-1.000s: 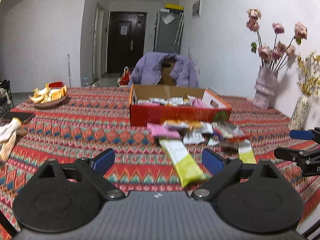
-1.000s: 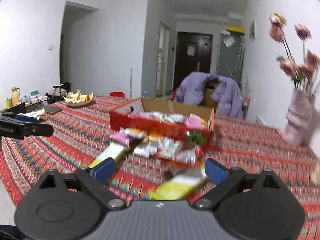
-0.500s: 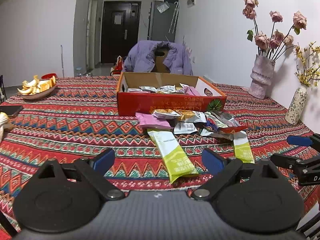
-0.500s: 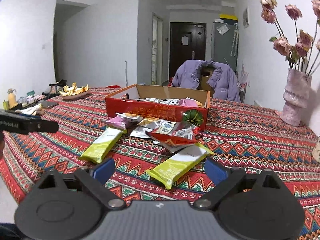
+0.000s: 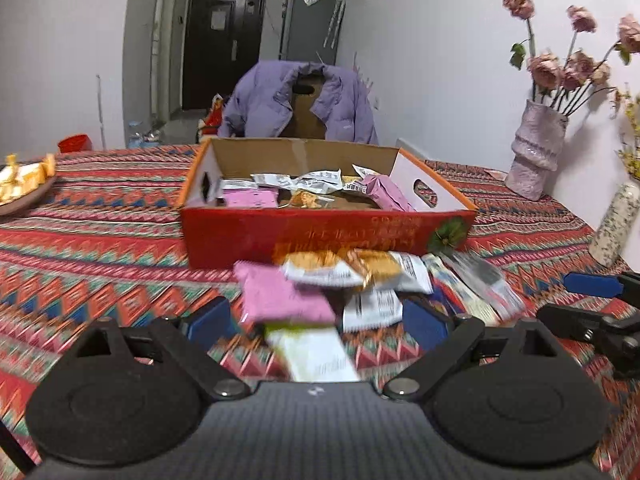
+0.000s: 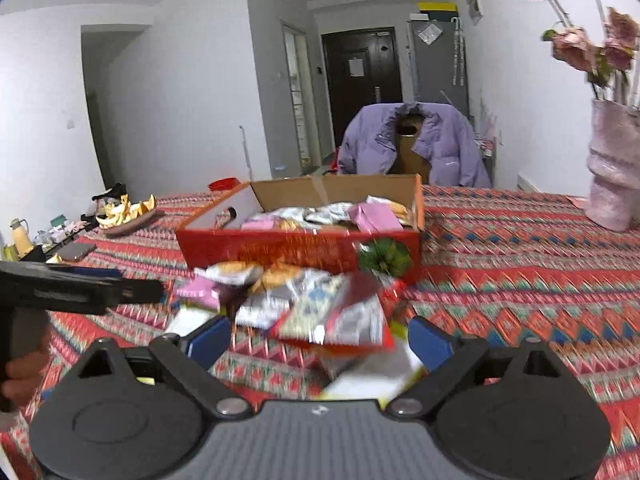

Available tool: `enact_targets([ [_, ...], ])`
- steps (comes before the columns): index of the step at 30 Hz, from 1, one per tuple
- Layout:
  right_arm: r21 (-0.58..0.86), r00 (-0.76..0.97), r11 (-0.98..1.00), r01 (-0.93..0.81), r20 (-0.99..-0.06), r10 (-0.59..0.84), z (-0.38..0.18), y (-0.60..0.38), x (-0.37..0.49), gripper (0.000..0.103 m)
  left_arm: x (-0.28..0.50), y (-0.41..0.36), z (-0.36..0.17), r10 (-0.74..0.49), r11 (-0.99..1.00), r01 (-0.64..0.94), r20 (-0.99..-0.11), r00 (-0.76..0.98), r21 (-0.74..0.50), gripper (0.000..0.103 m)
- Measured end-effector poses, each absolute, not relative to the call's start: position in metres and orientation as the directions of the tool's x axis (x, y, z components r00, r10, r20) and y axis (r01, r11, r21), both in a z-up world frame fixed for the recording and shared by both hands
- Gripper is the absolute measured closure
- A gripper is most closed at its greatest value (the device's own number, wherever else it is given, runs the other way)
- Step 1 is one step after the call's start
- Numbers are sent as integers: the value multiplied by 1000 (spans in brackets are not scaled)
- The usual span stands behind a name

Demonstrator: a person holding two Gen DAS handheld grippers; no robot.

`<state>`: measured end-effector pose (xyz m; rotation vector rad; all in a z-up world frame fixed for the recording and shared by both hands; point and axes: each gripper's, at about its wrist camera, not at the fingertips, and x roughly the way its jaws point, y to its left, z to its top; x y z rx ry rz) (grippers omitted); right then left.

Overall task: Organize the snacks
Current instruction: 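Grasp white biscuit packet with left gripper while right grasps another biscuit packet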

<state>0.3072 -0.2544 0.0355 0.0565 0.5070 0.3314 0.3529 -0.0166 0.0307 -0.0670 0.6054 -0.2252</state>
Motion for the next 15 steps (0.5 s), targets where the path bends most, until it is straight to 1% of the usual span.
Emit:
enact_targets([
  [2, 114, 821, 947, -301, -474, 318, 38, -249, 321, 10, 380, -23, 24, -234, 972, 187, -567, 790, -141, 13],
  [4, 106, 818, 946, -307, -479, 319, 39, -246, 333, 10, 406, -27, 18, -241, 970, 179, -585, 775, -162, 22],
  [7, 97, 808, 943, -318, -493, 323, 38, -241, 347, 10, 437, -30, 6, -272, 961, 179, -620, 736, -209, 28],
  [9, 81, 801, 942, -326, -505, 321, 36, -237, 356, 11, 450, -30, -3, -278, 959, 172, -641, 715, -225, 31],
  [10, 76, 797, 940, -332, -511, 322, 35, -235, 361, 11, 453, -31, -6, -276, 960, 174, -635, 722, -220, 34],
  [11, 73, 791, 937, -340, -516, 328, 34, -233, 366, 12, 454, -32, -7, -274, 961, 183, -629, 727, -207, 40],
  [12, 70, 785, 934, -352, -521, 335, 33, -231, 372, 12, 454, -32, -8, -273, 962, 192, -625, 731, -196, 48],
  [15, 39, 759, 910, -413, -538, 367, 31, -219, 391, 13, 448, -24, -8, -296, 955, 213, -617, 729, -206, 57],
])
